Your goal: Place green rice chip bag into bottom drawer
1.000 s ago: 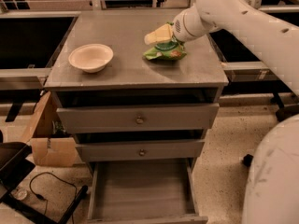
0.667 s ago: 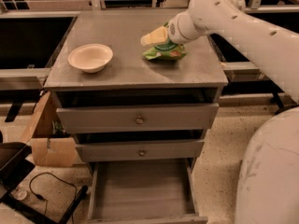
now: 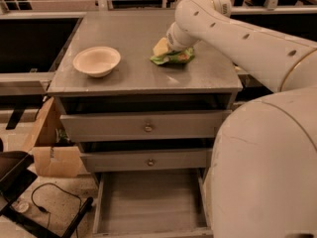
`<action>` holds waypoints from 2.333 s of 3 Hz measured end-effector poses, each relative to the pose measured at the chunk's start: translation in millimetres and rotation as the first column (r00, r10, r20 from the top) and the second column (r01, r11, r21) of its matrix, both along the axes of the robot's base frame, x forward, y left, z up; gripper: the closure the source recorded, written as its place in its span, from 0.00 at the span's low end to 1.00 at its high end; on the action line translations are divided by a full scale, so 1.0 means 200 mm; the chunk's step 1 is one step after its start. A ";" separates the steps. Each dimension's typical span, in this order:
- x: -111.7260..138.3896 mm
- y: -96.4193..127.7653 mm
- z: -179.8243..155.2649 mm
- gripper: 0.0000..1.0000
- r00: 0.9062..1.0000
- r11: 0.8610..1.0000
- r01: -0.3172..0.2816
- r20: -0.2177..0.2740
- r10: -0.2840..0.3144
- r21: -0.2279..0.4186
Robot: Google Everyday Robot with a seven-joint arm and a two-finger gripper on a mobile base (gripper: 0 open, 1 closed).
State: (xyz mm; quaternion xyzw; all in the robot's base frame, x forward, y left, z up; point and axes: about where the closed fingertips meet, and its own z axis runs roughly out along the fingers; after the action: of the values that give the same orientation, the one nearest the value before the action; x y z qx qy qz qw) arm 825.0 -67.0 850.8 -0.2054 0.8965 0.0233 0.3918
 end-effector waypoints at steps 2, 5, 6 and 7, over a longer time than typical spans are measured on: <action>-0.02 -0.06 0.06 0.96 1.000 0.999 -0.030 0.000 0.030 0.039; -0.52 -0.79 0.53 1.00 0.987 0.977 -0.150 0.084 0.139 0.150; -0.75 -1.04 0.55 1.00 0.986 0.978 -0.153 0.091 0.141 0.140; -1.00 -1.22 0.46 1.00 0.982 0.970 -0.184 0.078 0.174 0.160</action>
Offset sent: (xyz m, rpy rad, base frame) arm -0.0121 -0.0361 0.0297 0.0861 -0.0082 0.0849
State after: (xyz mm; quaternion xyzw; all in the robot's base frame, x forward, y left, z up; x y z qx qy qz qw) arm 625.7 -310.4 943.1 -0.2528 0.8563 0.1267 0.4322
